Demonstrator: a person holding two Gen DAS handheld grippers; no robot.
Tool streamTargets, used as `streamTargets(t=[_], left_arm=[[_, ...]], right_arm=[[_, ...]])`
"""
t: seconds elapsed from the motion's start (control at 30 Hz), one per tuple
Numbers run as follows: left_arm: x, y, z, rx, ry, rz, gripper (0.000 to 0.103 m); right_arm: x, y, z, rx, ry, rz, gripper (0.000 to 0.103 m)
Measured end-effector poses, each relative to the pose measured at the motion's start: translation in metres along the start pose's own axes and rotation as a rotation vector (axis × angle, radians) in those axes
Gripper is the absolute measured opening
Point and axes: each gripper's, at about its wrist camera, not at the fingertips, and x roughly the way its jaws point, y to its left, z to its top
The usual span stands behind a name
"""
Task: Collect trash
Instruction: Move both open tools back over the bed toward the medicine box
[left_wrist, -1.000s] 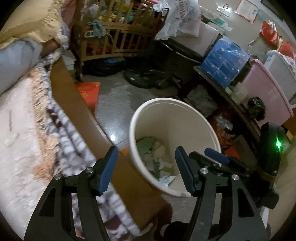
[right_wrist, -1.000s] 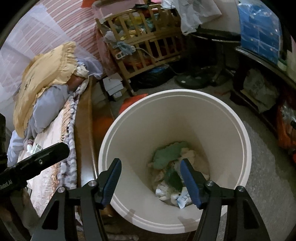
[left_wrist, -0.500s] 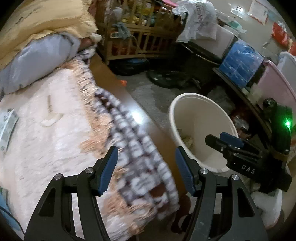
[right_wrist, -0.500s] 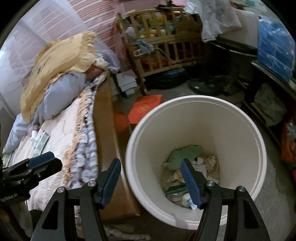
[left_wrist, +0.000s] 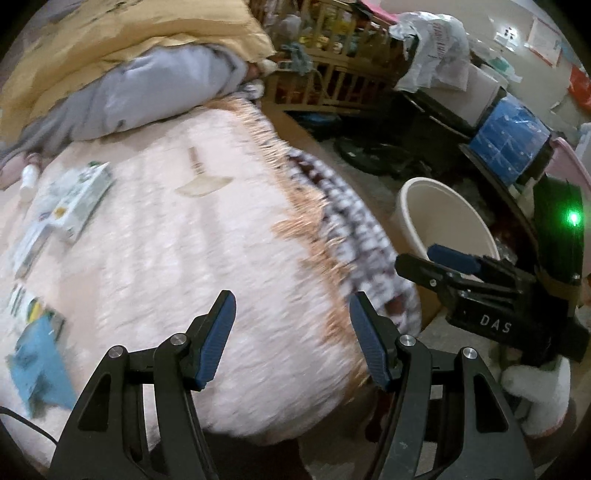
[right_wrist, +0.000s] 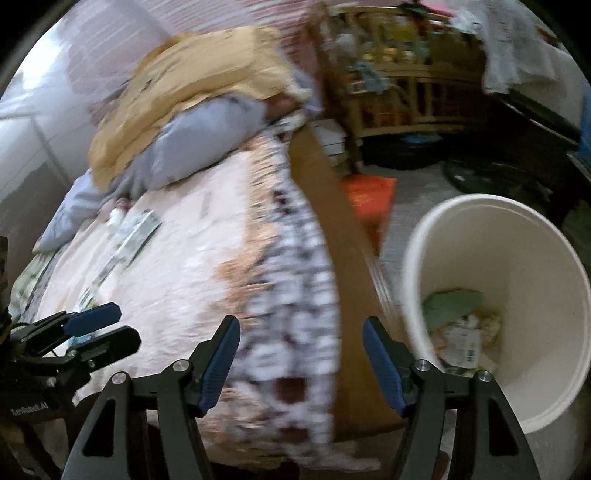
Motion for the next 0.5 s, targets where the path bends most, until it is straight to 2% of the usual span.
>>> streamTargets(t=[0.17,0.5], left_arm=[[-0.025,0.04,-0.021,-0.037,0.002,0.047,0.063],[-0.059,0.145,-0.07,-0.195,0.035,0.135,0.063]], right_arm=[[0.015,0.047,0.0,-0.067,0.04,0.093,0.067],[0.044,0.149,0.0,-0.24,0.108,0.176,0.068]])
